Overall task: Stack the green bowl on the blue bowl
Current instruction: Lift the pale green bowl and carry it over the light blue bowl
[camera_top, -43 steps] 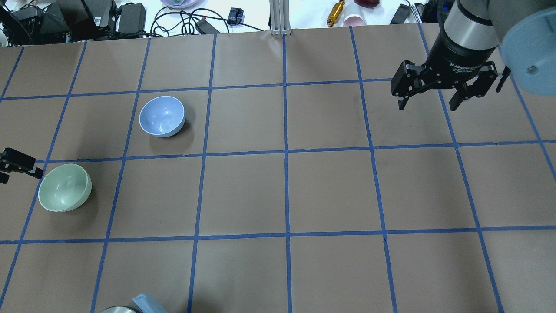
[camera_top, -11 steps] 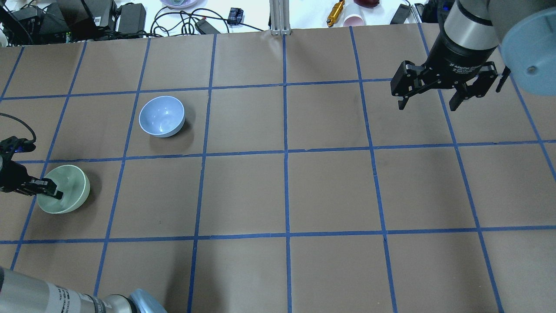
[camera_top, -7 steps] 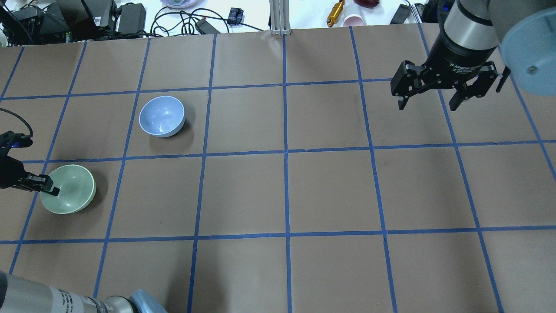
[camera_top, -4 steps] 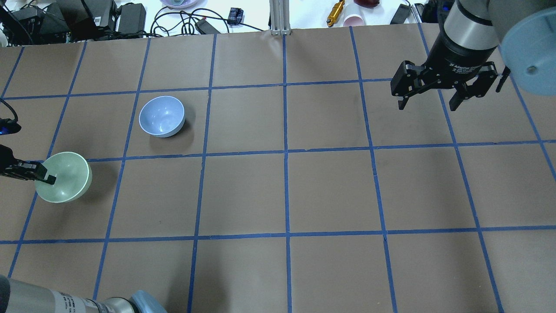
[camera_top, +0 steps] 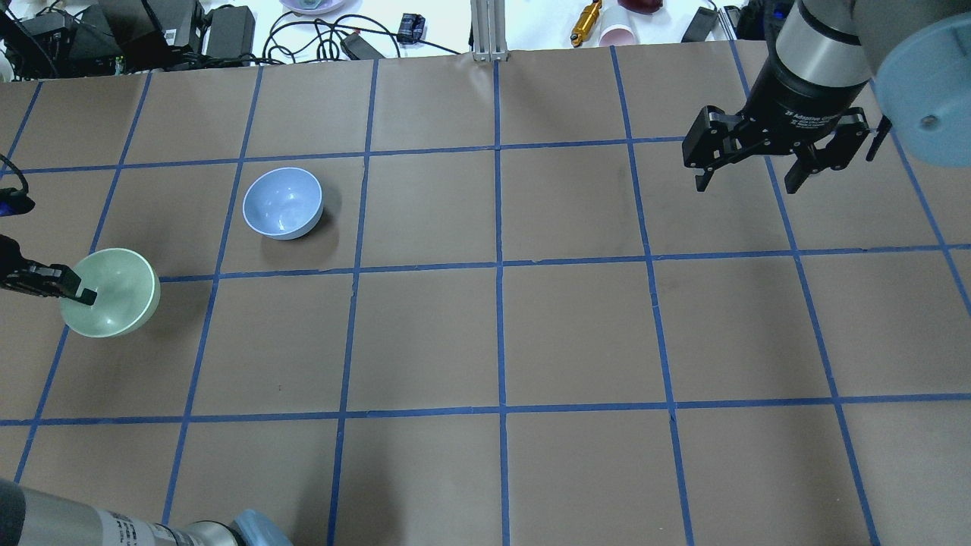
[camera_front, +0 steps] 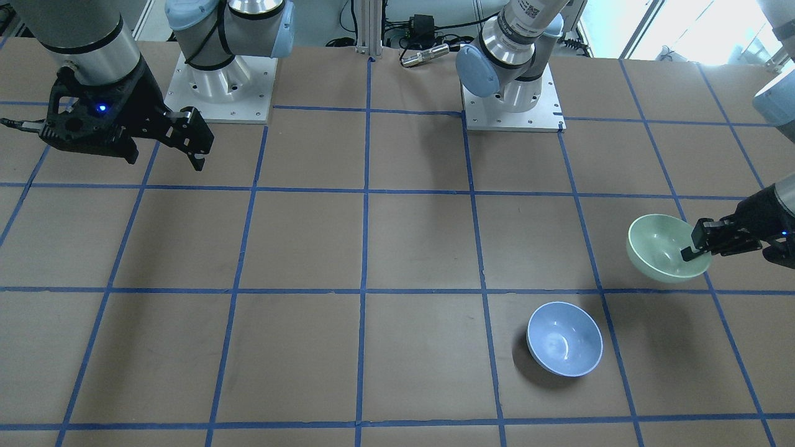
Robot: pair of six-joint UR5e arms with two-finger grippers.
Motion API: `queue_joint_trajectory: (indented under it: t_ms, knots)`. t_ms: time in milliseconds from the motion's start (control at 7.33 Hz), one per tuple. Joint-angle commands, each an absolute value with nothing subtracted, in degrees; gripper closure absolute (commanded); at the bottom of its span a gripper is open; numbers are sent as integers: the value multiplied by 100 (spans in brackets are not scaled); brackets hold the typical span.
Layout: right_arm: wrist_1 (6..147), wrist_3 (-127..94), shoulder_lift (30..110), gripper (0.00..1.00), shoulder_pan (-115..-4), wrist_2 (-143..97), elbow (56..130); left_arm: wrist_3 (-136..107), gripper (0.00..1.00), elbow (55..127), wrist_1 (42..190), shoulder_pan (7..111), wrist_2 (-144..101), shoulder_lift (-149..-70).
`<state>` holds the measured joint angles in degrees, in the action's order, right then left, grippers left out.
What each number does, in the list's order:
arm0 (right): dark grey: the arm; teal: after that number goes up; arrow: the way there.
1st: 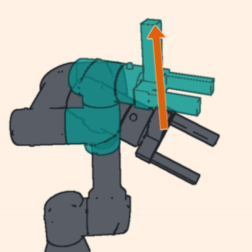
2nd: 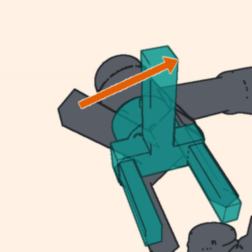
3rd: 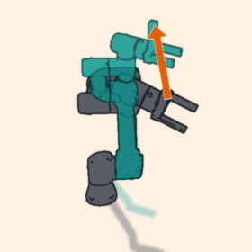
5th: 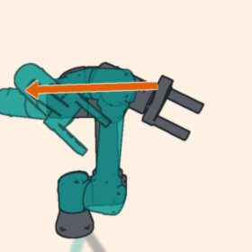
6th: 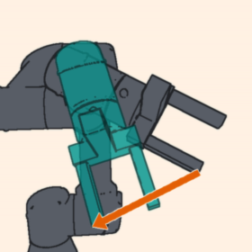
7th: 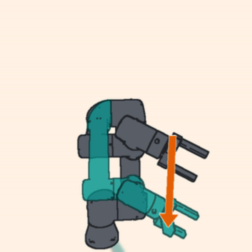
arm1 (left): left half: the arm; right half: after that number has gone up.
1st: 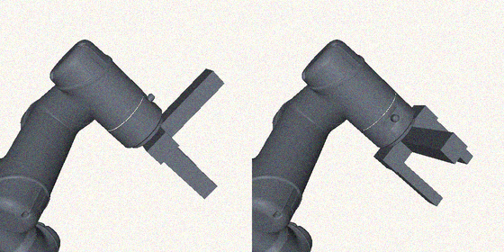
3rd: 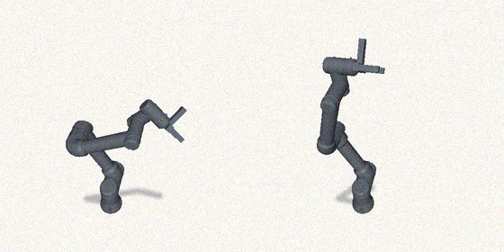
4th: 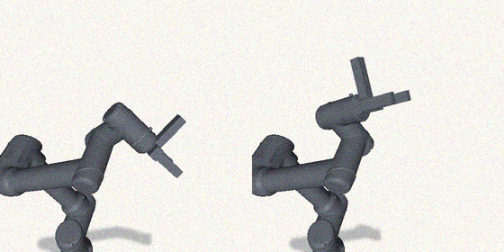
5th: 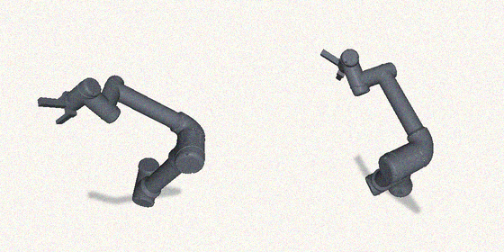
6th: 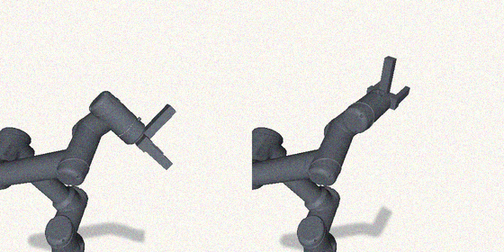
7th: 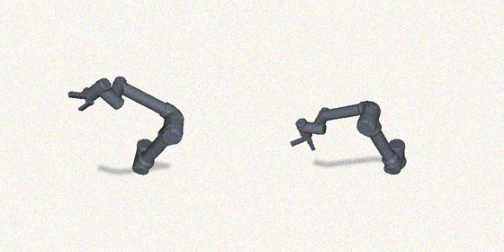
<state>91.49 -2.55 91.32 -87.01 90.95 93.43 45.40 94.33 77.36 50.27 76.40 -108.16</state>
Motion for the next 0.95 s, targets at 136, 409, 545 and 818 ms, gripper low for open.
queue_joint_trajectory:
  t_ms: [136,409,545,818]
  knots:
    - [9149,-255,9132,0,-8701,9097,9343,3406,88,8912,8191,5553,7313,-10951]
    - [9149,-255,9132,0,-8701,9097,9343,2405,88,8860,7982,6176,7198,-11038]
    - [9149,-255,9132,0,-8701,9097,9343,2252,88,8851,7580,6292,7190,-11213]
    - [9149,-255,9132,0,-8701,9097,9343,2093,88,8833,7314,6363,7207,-11521]
